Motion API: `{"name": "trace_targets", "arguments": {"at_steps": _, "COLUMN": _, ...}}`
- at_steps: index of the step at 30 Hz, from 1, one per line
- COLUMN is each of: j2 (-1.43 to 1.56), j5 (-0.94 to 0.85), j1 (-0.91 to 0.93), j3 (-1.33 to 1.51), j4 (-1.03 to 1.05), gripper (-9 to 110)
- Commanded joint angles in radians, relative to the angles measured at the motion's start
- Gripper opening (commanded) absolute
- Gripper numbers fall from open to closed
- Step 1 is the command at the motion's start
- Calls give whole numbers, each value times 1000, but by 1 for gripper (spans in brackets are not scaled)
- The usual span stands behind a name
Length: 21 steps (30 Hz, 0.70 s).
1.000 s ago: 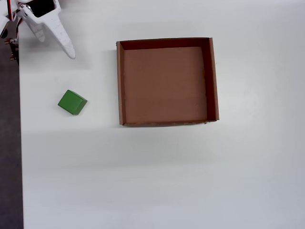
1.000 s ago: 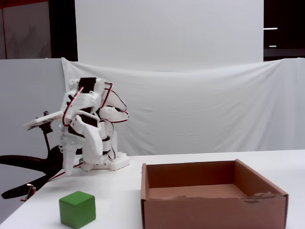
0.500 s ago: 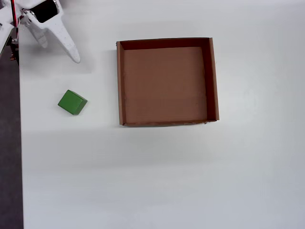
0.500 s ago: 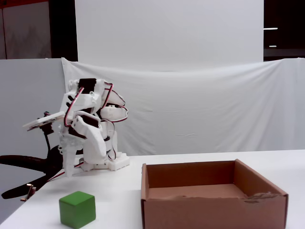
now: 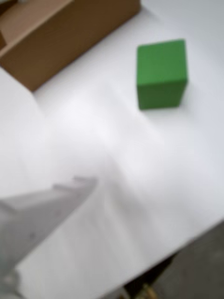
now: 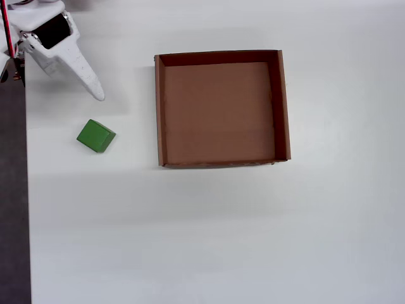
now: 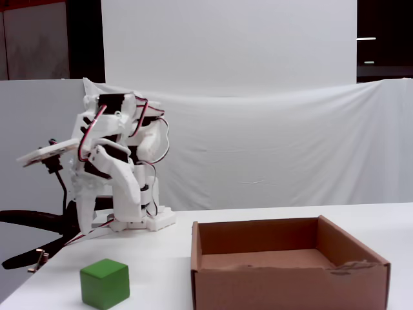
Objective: Grasp a green cube and put it in a box.
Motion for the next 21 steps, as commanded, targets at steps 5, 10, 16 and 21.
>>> {"name": "trace_targets", "arguments": {"at_steps": 5, "j2": -327, "j5": 2, "j1": -9, "j3": -262, "j4": -17, "gripper": 36}}
{"name": "trace_targets", "arguments": {"at_steps": 10, "j2": -497, "j5": 3, "j1": -11, "j3": -410, "j4": -9, "gripper": 34}}
{"name": "trace_targets", "arguments": {"at_steps": 16, "j2": -689, "j5": 9, "j1": -8, "j3": -598, "j4": 18, "gripper": 34}}
{"name": "trace_targets", "arguments": {"at_steps": 21, "j2": -798, "j5": 14, "j1": -9, "j3": -732, "j4": 61, "gripper": 34}}
